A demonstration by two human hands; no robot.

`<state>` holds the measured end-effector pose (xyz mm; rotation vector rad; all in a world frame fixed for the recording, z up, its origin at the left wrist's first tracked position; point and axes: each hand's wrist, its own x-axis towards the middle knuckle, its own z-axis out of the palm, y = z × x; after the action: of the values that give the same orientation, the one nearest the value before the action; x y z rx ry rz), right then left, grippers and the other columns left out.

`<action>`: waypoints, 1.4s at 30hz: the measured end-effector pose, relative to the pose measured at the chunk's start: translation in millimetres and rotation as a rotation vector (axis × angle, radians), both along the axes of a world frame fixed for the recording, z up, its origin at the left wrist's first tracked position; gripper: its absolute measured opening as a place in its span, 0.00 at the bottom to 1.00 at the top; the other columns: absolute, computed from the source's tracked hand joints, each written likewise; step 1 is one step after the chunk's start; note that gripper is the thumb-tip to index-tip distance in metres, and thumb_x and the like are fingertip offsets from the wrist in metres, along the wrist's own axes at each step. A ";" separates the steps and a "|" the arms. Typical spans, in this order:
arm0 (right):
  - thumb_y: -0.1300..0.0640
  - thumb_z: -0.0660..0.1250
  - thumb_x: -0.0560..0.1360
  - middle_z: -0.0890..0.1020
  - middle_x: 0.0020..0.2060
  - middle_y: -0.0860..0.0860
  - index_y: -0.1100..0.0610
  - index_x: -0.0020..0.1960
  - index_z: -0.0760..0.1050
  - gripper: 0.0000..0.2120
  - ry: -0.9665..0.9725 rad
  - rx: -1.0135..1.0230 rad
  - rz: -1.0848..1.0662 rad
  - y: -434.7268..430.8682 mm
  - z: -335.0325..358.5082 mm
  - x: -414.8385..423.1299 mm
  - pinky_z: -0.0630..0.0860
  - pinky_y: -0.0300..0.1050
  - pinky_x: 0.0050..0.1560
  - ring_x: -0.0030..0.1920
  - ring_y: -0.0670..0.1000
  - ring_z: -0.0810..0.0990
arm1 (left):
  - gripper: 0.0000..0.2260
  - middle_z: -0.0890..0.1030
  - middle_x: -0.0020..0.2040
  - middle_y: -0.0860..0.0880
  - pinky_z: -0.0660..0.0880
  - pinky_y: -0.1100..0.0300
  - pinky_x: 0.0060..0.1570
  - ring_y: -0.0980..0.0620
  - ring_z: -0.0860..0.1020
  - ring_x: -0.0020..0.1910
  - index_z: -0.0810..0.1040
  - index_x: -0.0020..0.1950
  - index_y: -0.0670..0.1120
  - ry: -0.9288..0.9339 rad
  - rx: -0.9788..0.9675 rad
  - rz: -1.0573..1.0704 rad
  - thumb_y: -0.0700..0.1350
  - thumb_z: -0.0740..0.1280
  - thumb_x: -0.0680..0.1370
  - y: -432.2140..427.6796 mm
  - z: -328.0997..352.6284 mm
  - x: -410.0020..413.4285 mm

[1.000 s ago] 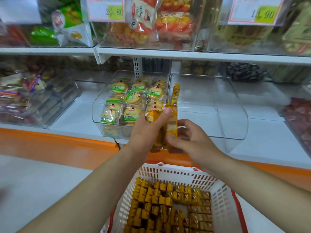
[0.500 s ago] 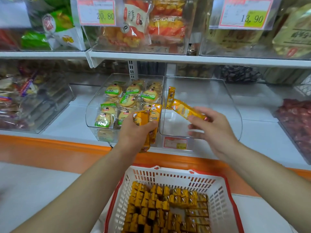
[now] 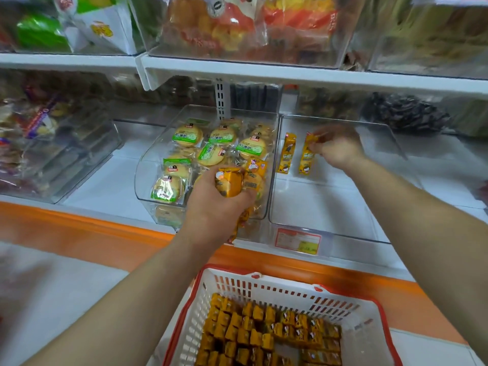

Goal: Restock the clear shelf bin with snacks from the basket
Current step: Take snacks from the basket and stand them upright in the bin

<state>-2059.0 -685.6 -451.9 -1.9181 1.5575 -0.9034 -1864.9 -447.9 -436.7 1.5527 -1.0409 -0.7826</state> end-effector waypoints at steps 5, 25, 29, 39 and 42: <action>0.59 0.74 0.74 0.85 0.52 0.57 0.57 0.57 0.81 0.12 0.174 -0.060 -0.028 -20.3 -20.5 22.6 0.71 0.39 0.49 0.54 0.56 0.82 | 0.11 0.84 0.42 0.59 0.84 0.59 0.40 0.56 0.84 0.39 0.77 0.51 0.57 -0.012 -0.039 -0.046 0.45 0.76 0.76 -2.6 -2.7 1.2; 0.59 0.70 0.77 0.82 0.42 0.51 0.49 0.55 0.77 0.09 -0.320 0.158 0.178 129.2 22.5 -14.1 0.78 0.39 0.37 0.38 0.47 0.83 | 0.13 0.84 0.47 0.54 0.82 0.60 0.42 0.54 0.84 0.45 0.78 0.56 0.56 0.032 0.030 -0.044 0.49 0.77 0.75 4.8 -2.3 -12.5; 0.51 0.67 0.80 0.85 0.48 0.51 0.39 0.62 0.75 0.13 -0.470 0.420 0.356 189.1 36.9 -11.2 0.82 0.45 0.40 0.42 0.52 0.86 | 0.10 0.86 0.42 0.57 0.79 0.69 0.36 0.59 0.84 0.41 0.79 0.51 0.57 0.038 0.035 -0.158 0.48 0.77 0.75 16.5 3.4 -27.4; 0.62 0.74 0.68 0.84 0.41 0.60 0.58 0.49 0.74 0.13 -0.851 0.555 0.264 194.9 41.4 -37.7 0.82 0.47 0.38 0.37 0.58 0.84 | 0.08 0.88 0.44 0.46 0.82 0.61 0.38 0.49 0.88 0.44 0.81 0.53 0.47 0.277 0.065 -0.240 0.41 0.75 0.77 30.5 12.7 -35.9; 0.61 0.75 0.63 0.84 0.42 0.60 0.58 0.54 0.76 0.21 -0.706 0.643 0.441 202.4 35.0 -39.2 0.84 0.50 0.44 0.40 0.59 0.85 | 0.05 0.88 0.42 0.48 0.81 0.61 0.35 0.50 0.88 0.42 0.82 0.52 0.47 0.251 0.034 -0.165 0.42 0.74 0.78 26.3 13.1 -34.1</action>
<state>-2098.2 -483.2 -416.8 -1.2072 0.8108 -0.6601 -1899.0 -421.6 -423.6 1.3667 -0.9803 -1.0844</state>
